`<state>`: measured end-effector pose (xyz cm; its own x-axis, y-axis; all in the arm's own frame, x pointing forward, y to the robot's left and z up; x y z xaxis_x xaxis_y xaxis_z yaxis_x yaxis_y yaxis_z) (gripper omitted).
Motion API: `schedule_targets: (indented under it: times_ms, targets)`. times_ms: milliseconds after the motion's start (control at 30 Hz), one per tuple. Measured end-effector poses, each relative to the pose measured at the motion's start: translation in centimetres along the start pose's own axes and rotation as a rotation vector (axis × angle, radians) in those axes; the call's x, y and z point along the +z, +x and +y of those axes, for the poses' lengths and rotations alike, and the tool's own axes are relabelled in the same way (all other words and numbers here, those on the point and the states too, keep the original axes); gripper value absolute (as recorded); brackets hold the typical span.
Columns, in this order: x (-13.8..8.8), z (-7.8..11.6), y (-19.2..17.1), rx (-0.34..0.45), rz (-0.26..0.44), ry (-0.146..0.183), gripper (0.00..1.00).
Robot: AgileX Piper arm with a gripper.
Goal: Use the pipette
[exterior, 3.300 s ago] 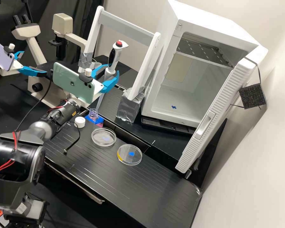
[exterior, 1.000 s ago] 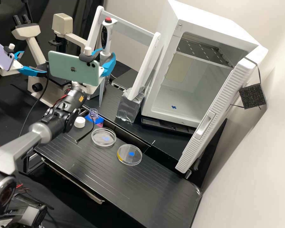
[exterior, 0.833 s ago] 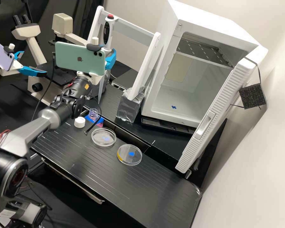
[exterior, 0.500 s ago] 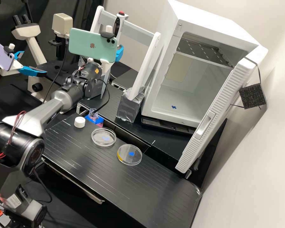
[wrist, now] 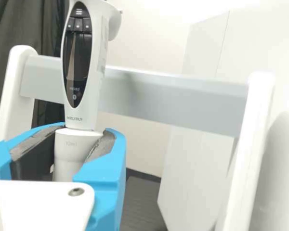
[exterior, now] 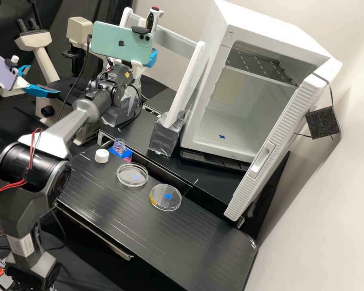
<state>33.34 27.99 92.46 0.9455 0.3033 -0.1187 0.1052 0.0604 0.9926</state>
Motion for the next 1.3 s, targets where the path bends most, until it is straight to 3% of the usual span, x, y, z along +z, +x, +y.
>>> schedule_targets:
  times_ms: [633,900,1300]
  targets:
    - [0.4,-0.3,1.5,-0.02,-0.03,0.025,0.0]
    - [1.3,-1.3,2.4,-0.043,-0.053,0.035,0.0]
    - [1.7,-1.6,2.7,-0.049,-0.065,0.028,0.0]
